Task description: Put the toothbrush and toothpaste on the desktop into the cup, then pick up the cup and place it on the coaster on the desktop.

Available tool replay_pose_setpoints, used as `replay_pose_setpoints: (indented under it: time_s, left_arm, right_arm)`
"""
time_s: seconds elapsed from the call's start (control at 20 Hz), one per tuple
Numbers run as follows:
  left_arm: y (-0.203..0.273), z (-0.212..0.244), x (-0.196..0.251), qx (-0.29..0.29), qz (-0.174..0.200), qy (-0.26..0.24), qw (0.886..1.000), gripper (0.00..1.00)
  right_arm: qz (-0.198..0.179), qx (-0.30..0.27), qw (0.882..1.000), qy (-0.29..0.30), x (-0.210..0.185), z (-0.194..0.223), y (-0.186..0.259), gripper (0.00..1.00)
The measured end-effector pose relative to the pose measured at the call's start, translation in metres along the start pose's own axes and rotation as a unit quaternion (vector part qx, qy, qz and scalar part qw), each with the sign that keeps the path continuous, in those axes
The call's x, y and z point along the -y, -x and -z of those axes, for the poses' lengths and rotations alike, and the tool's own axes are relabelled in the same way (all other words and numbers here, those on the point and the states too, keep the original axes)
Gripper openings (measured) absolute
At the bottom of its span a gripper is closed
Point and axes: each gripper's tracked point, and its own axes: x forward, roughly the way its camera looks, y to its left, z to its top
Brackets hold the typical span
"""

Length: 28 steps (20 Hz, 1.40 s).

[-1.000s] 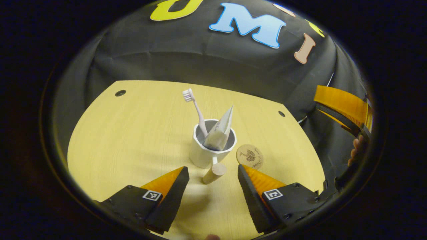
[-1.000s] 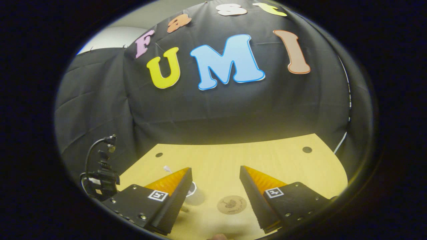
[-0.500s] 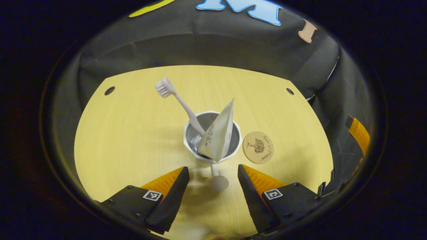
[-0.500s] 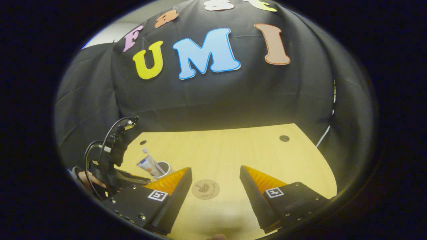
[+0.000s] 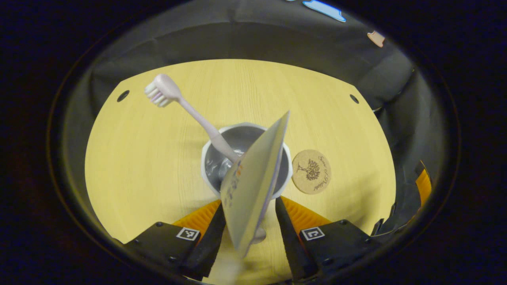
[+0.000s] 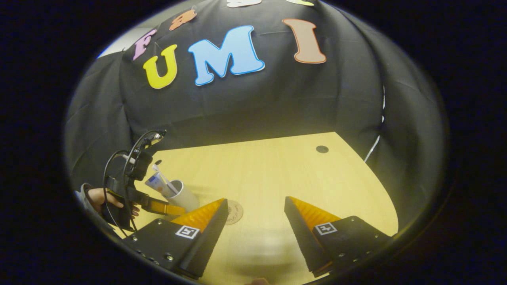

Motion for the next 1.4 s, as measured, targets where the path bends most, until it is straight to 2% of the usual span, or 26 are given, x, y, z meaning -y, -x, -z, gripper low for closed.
replay_pose_setpoints:
  time_s: [0.1, 0.15, 0.2, 0.25, 0.3, 0.55, 0.75, 1.0, 1.15, 1.4]
  left_arm:
    - [-0.005, 0.002, -0.001, -0.008, -0.006, 0.007, 1.000, 0.70]
    - [-0.007, 0.003, -0.002, -0.010, -0.009, 0.010, 1.000, 0.72]
    - [-0.008, 0.004, -0.003, -0.013, -0.011, 0.013, 1.000, 0.59]
    - [-0.009, 0.005, -0.003, -0.015, -0.013, 0.015, 1.000, 0.51]
    - [-0.010, 0.006, -0.002, -0.018, -0.013, 0.017, 1.000, 0.52]
    - [-0.010, 0.009, -0.005, -0.023, -0.036, -0.002, 0.999, 0.36]
    - [-0.008, 0.005, -0.007, -0.012, -0.054, -0.038, 0.998, 0.33]
    - [-0.007, 0.001, -0.004, 0.008, -0.063, -0.052, 0.997, 0.30]
    - [0.000, -0.005, 0.002, 0.018, -0.051, -0.052, 0.997, 0.30]
    - [0.010, -0.013, 0.018, 0.032, -0.045, -0.080, 0.995, 0.30]
  right_arm:
    - [0.003, -0.003, 1.000, -0.005, 0.003, 0.001, -0.001, 0.90]
    - [0.004, -0.004, 1.000, -0.006, 0.005, 0.003, 0.000, 0.90]
    - [0.005, -0.006, 1.000, -0.008, 0.007, 0.003, 0.001, 0.90]
    - [0.006, -0.007, 1.000, -0.010, 0.009, 0.004, 0.001, 0.90]
    - [0.006, -0.009, 1.000, -0.013, 0.010, 0.005, 0.001, 0.90]
    - [0.008, -0.014, 1.000, -0.024, 0.014, 0.008, 0.001, 0.91]
    - [0.007, -0.014, 1.000, -0.027, 0.014, 0.008, 0.002, 0.90]
    - [0.008, -0.012, 0.999, -0.029, 0.016, 0.005, 0.005, 0.90]
    - [0.012, -0.010, 0.999, -0.030, 0.021, 0.005, 0.006, 0.90]
    - [0.013, -0.007, 0.999, -0.034, 0.026, 0.003, 0.009, 0.90]
